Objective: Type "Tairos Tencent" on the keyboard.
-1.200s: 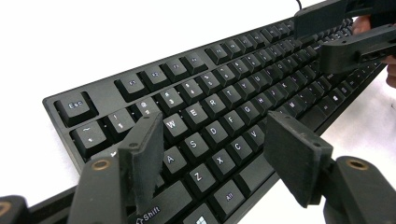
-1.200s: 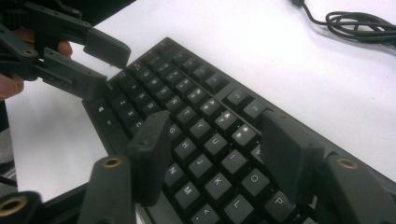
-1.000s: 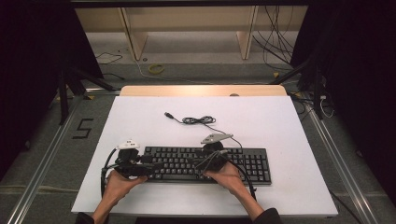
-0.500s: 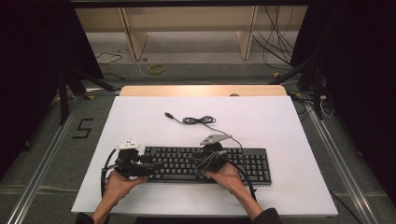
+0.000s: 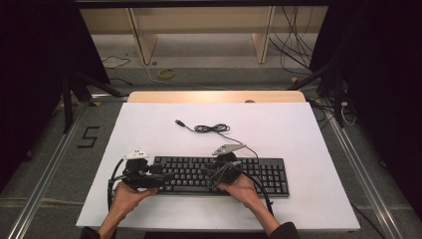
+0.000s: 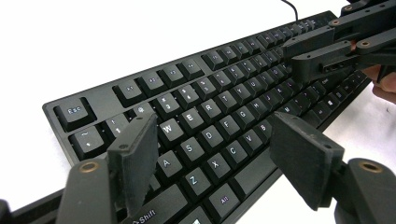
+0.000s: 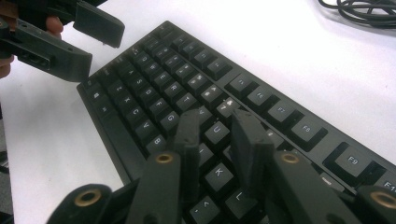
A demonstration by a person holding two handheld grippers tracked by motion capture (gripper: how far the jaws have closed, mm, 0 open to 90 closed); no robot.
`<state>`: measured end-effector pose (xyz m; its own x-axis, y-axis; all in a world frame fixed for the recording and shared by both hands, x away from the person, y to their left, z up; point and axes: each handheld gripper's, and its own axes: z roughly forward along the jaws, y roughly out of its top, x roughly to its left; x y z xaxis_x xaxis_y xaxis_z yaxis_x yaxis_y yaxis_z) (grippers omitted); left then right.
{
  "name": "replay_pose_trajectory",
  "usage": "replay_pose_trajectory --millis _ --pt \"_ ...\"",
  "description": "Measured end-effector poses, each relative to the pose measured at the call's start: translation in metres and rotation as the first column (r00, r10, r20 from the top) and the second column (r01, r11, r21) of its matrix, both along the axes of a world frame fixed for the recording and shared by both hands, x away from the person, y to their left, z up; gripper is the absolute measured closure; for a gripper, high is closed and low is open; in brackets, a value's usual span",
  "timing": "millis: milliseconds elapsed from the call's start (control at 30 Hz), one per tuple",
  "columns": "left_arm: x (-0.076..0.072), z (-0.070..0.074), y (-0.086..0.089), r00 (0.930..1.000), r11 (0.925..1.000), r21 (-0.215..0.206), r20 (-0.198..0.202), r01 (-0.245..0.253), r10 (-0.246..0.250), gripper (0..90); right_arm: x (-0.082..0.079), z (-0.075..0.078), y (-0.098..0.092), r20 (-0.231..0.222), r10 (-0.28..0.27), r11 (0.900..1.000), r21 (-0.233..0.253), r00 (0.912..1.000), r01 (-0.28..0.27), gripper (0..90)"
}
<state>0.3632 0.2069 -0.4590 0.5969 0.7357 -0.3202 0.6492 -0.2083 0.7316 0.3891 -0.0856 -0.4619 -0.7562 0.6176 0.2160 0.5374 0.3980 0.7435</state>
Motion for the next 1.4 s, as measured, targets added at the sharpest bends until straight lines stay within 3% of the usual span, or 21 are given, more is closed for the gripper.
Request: replay_pose_trajectory --millis 567,900,1133,1400 --pt "0.001 0.001 -0.002 1.0 1.0 0.004 0.003 0.003 -0.003 32.1 -0.002 -0.001 0.001 -0.008 0.015 1.0 -0.005 0.9999 -0.015 88.9" --pt "0.008 0.003 -0.002 1.0 1.0 0.004 0.006 -0.005 0.005 36.3 -0.004 -0.002 0.002 -0.013 0.027 1.0 -0.01 0.9995 -0.027 90.0" --pt "0.015 0.002 -0.009 0.9999 0.9994 0.03 0.005 0.016 -0.017 49.2 -0.006 -0.002 0.0 -0.013 0.032 0.999 -0.009 0.9994 -0.032 90.0" --pt "0.024 -0.001 -0.018 0.9987 0.9955 0.079 -0.004 0.052 -0.052 71.4 -0.01 -0.002 -0.001 -0.02 0.037 0.999 -0.008 0.9991 -0.037 90.0"
